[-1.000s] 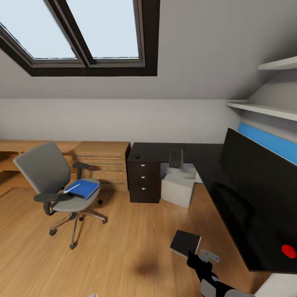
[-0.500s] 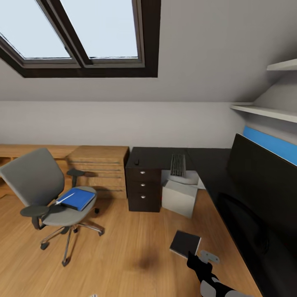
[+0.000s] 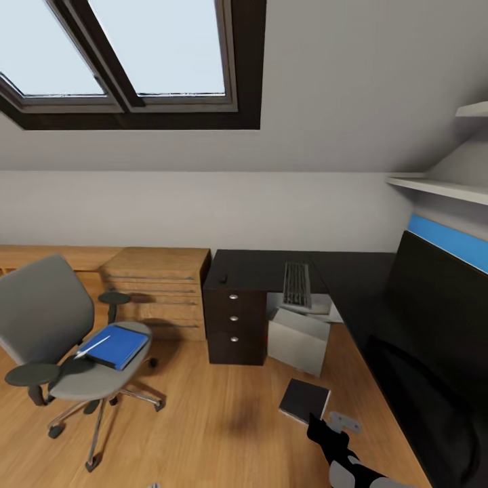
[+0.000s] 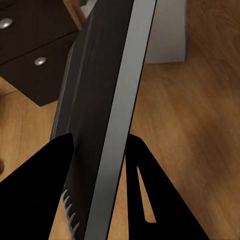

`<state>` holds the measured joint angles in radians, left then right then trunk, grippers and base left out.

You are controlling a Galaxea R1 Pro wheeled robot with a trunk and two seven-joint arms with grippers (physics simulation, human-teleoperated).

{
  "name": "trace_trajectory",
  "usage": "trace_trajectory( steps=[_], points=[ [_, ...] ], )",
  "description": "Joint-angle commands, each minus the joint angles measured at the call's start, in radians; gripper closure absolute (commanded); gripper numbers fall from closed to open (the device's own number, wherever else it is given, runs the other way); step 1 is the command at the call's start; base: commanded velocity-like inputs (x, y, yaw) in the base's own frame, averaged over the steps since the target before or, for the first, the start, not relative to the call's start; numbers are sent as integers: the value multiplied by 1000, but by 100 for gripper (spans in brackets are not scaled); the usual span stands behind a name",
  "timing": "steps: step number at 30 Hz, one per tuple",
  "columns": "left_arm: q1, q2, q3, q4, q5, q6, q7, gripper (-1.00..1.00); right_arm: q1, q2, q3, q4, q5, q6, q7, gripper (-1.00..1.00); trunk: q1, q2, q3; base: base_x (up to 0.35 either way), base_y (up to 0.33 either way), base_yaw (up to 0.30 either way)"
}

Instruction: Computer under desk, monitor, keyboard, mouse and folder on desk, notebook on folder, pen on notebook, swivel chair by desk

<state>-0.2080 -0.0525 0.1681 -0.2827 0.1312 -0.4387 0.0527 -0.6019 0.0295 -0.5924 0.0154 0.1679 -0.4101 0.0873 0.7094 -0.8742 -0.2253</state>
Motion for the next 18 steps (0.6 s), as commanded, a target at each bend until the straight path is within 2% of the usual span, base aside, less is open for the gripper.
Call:
trace_trajectory(
  steps=[1, 18],
  points=[
    [-1, 0, -2, 0, 8, -3, 1, -100, -1, 0, -9, 1, 9, -4, 2, 100, 1, -1, -1, 335, 0, 0],
    [-1, -1, -2, 0, 7, -3, 1, -100, -1, -1, -9, 1, 9, -4, 2, 100, 1, -1, -1, 335, 0, 0]
  ],
)
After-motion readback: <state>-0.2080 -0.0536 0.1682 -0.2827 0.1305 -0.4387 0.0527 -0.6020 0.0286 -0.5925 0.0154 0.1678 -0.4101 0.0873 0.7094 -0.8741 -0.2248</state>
